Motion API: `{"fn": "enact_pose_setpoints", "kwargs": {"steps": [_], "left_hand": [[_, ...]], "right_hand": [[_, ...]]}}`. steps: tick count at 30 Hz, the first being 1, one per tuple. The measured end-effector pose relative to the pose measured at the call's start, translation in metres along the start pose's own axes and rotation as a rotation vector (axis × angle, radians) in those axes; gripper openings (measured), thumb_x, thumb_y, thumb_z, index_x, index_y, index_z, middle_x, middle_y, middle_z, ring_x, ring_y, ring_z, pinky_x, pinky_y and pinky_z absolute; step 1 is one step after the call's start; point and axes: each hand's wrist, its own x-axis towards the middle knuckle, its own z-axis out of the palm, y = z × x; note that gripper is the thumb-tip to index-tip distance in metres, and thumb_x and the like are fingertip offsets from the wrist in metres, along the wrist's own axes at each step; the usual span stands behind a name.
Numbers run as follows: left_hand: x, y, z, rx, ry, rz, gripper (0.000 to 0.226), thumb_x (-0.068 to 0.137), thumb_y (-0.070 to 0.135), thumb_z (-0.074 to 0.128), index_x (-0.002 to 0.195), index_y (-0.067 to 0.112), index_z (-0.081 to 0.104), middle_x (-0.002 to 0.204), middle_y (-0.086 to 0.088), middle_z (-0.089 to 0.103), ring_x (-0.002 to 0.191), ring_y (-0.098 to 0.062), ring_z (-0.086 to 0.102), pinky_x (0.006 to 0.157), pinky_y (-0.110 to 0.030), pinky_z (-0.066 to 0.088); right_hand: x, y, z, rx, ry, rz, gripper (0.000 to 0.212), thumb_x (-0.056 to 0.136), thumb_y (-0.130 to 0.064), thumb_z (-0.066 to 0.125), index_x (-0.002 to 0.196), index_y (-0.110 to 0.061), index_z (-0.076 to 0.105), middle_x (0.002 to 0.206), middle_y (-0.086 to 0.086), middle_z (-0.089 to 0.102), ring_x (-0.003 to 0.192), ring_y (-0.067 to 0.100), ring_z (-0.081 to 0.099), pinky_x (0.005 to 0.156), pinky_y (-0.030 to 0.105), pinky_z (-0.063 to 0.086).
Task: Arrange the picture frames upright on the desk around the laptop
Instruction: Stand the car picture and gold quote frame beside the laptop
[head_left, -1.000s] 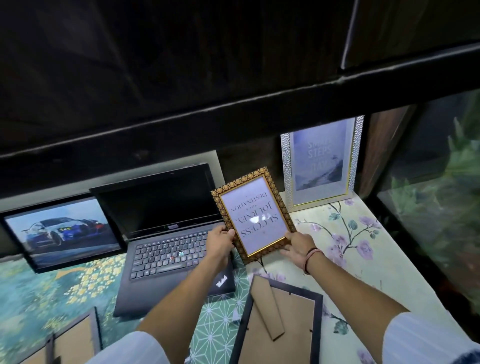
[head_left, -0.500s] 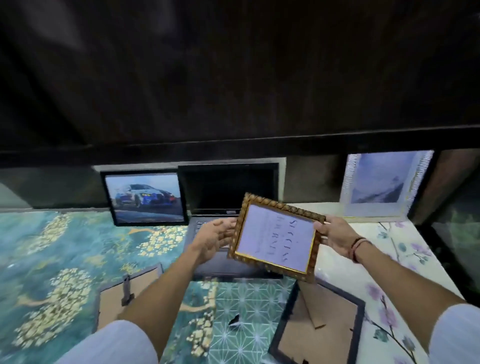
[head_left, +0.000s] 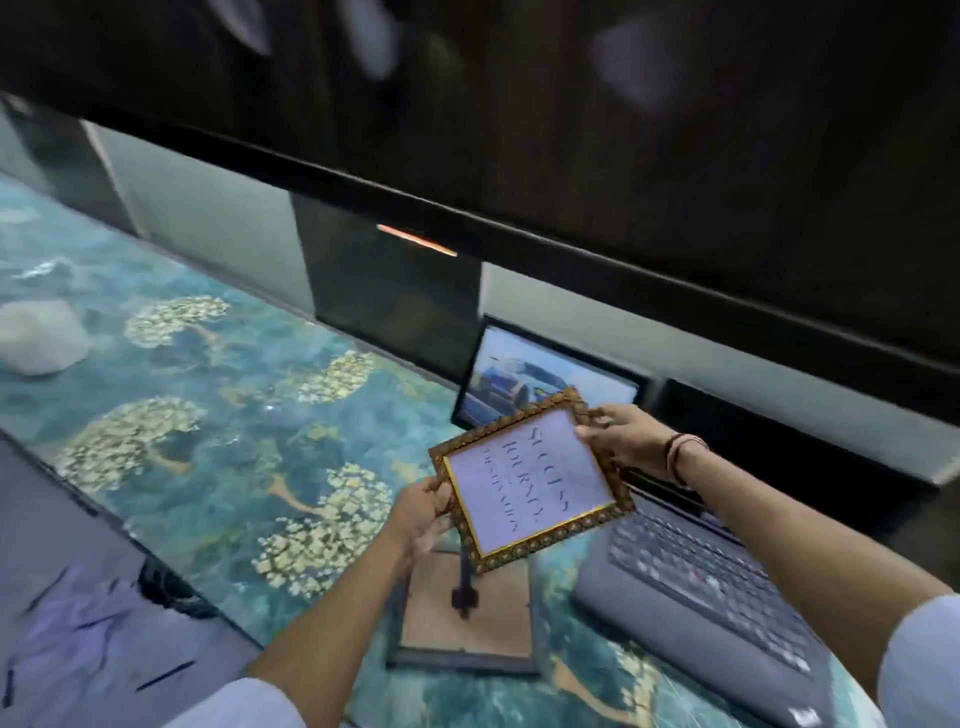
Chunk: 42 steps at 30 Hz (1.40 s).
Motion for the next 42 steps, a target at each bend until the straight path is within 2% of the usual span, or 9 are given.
{"fn": "enact_pose_setpoints", "kwargs": {"steps": [8, 9, 10, 13, 17, 22, 29, 38, 42], "left_hand": [[0.080, 0.050, -0.100, -0.356, 0.172, -0.082, 0.016, 0.106, 0.000, 0.044, 0.119, -0.004, 0.052, 0.106, -0.008, 0.064, 0.105, -0.039, 0.069, 0.112, -0.053, 0.041], [0.093, 0.058, -0.108, -0.369, 0.177, -0.092, 0.013, 0.105, -0.003, 0.043, 0.115, -0.002, 0.051, 0.104, -0.006, 0.058, 0.130, -0.057, 0.010, 0.114, -0.054, 0.040], [0.111, 0.062, -0.117, -0.394, 0.170, -0.097, 0.014, 0.105, -0.005, 0.042, 0.111, -0.001, 0.053, 0.100, -0.007, 0.052, 0.057, -0.001, 0.032, 0.111, -0.053, 0.044], [0.146, 0.082, -0.124, -0.405, 0.094, -0.135, 0.025, 0.103, -0.009, 0.037, 0.088, 0.005, 0.049, 0.085, -0.005, 0.042, 0.071, -0.017, 0.044, 0.080, -0.036, 0.049], [0.183, 0.096, -0.118, -0.402, 0.083, -0.225, 0.021, 0.101, -0.012, 0.036, 0.114, 0.000, 0.047, 0.089, -0.010, 0.043, 0.077, -0.018, 0.050, 0.115, -0.042, 0.042], [0.212, 0.096, -0.107, -0.429, 0.074, -0.261, 0.021, 0.101, -0.011, 0.039, 0.089, 0.004, 0.050, 0.088, -0.006, 0.042, 0.065, -0.016, 0.034, 0.084, -0.032, 0.043], [0.222, 0.111, -0.096, -0.481, 0.104, -0.249, 0.020, 0.094, -0.017, 0.037, 0.091, -0.002, 0.050, 0.096, -0.009, 0.048, 0.100, -0.023, 0.048, 0.105, -0.029, 0.042], [0.233, 0.113, -0.092, -0.423, 0.114, -0.202, 0.020, 0.092, -0.015, 0.044, 0.091, -0.002, 0.059, 0.087, -0.011, 0.056, 0.074, -0.018, 0.051, 0.116, -0.041, 0.042], [0.230, 0.121, -0.097, -0.269, 0.201, -0.191, 0.011, 0.093, -0.008, 0.049, 0.094, -0.001, 0.058, 0.081, -0.008, 0.051, 0.074, -0.021, 0.049, 0.084, -0.036, 0.048]], "right_hand": [[0.114, -0.164, 0.100, -0.695, 0.002, -0.153, 0.036, 0.078, -0.001, 0.062, 0.108, -0.015, 0.077, 0.104, 0.008, 0.076, 0.100, 0.025, 0.070, 0.090, 0.038, 0.057], [0.125, -0.179, 0.108, -0.708, 0.010, -0.177, 0.036, 0.077, -0.002, 0.061, 0.105, -0.016, 0.078, 0.102, 0.007, 0.077, 0.098, 0.023, 0.071, 0.089, 0.038, 0.058], [0.140, -0.190, 0.117, -0.716, 0.019, -0.204, 0.033, 0.077, -0.003, 0.062, 0.101, -0.018, 0.079, 0.099, 0.005, 0.077, 0.095, 0.021, 0.071, 0.088, 0.037, 0.058], [0.166, -0.214, 0.133, -0.705, 0.050, -0.230, 0.021, 0.082, -0.009, 0.068, 0.096, -0.019, 0.080, 0.092, 0.002, 0.076, 0.089, 0.016, 0.070, 0.083, 0.035, 0.059], [0.200, -0.221, 0.147, -0.732, 0.146, -0.267, 0.033, 0.087, 0.001, 0.057, 0.102, -0.018, 0.080, 0.094, 0.002, 0.075, 0.090, 0.016, 0.067, 0.078, 0.027, 0.053], [0.232, -0.222, 0.155, -0.740, 0.198, -0.235, 0.038, 0.088, 0.002, 0.057, 0.106, -0.023, 0.080, 0.099, -0.002, 0.076, 0.093, 0.013, 0.068, 0.081, 0.024, 0.054], [0.251, -0.232, 0.155, -0.708, 0.210, -0.205, 0.041, 0.089, 0.003, 0.057, 0.119, -0.020, 0.075, 0.113, 0.002, 0.075, 0.105, 0.017, 0.068, 0.091, 0.025, 0.054], [0.262, -0.223, 0.153, -0.723, 0.239, -0.187, 0.044, 0.091, 0.005, 0.057, 0.129, -0.013, 0.068, 0.129, 0.008, 0.068, 0.123, 0.024, 0.062, 0.107, 0.037, 0.049], [0.264, -0.221, 0.149, -0.719, 0.245, -0.191, 0.042, 0.092, 0.003, 0.059, 0.130, -0.012, 0.067, 0.129, 0.007, 0.068, 0.123, 0.022, 0.061, 0.108, 0.035, 0.047]]}}
